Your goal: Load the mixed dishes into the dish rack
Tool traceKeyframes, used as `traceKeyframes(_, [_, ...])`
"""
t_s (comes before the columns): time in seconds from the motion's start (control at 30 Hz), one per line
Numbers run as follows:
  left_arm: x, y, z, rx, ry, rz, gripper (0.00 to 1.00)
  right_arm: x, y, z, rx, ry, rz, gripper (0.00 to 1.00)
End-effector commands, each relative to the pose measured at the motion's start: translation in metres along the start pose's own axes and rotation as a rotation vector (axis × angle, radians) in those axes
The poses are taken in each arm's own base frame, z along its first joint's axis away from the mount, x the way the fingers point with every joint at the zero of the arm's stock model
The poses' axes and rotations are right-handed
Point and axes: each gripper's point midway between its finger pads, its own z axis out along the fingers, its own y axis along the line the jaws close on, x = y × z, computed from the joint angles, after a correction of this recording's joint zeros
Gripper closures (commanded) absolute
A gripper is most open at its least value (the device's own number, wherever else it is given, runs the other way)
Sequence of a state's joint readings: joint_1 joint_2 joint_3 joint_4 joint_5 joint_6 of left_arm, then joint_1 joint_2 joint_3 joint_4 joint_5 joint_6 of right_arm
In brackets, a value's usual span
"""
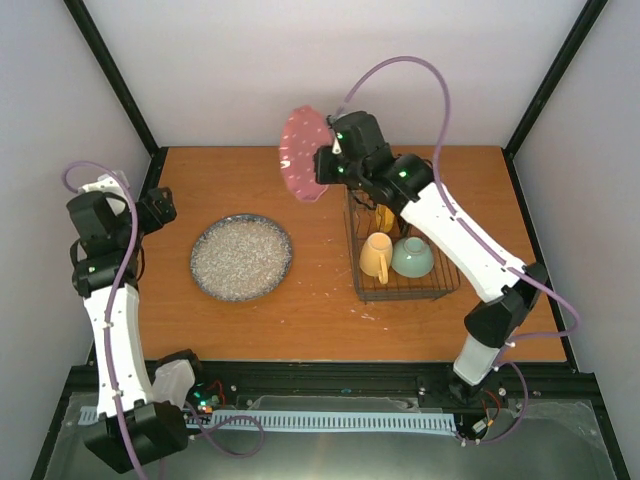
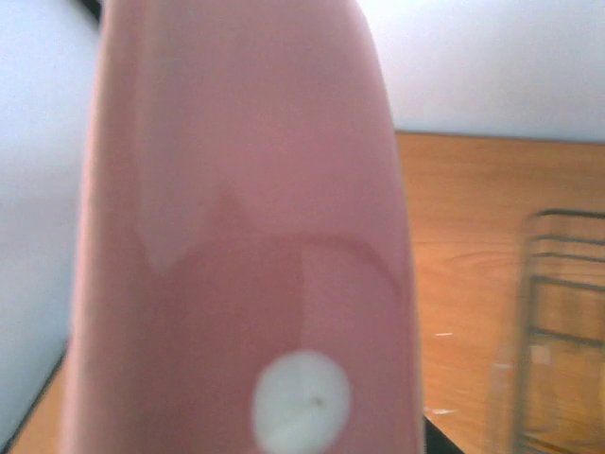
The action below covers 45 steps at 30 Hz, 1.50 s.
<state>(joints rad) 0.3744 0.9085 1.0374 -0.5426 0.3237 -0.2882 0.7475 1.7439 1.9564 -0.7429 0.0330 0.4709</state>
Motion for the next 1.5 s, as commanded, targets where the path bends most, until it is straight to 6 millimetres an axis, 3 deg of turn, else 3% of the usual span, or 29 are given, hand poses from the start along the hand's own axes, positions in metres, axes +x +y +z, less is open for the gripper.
traceKeyframes(0.0, [0.014,0.016,0.017,-0.053,0.045,-0.031,0.00,-0.028,-0.066,-0.033,0.391,-0.157,-0.041,0.97])
traceKeyframes(0.1, [0.019,0.017,0.021,-0.046,0.059,-0.031,0.00,-0.016,-0.095,-0.032,0.558,-0.129,-0.079,0.97])
traceKeyframes(0.23, [0.018,0.021,0.022,-0.065,0.057,-0.014,0.00,0.004,-0.117,-0.023,0.670,-0.083,-0.110,0.97])
traceKeyframes(0.77, [0.018,0.024,0.024,-0.077,0.055,0.008,0.00,0.056,-0.171,-0.001,0.834,0.038,-0.161,0.97])
traceKeyframes(1.07, [0.014,0.025,0.022,-0.090,0.039,0.019,0.00,0.070,-0.191,0.017,0.823,0.085,-0.141,0.97])
traceKeyframes(1.47, [0.017,0.027,0.026,-0.093,0.049,0.021,0.00,0.097,-0.196,0.053,0.771,0.177,-0.132,0.97])
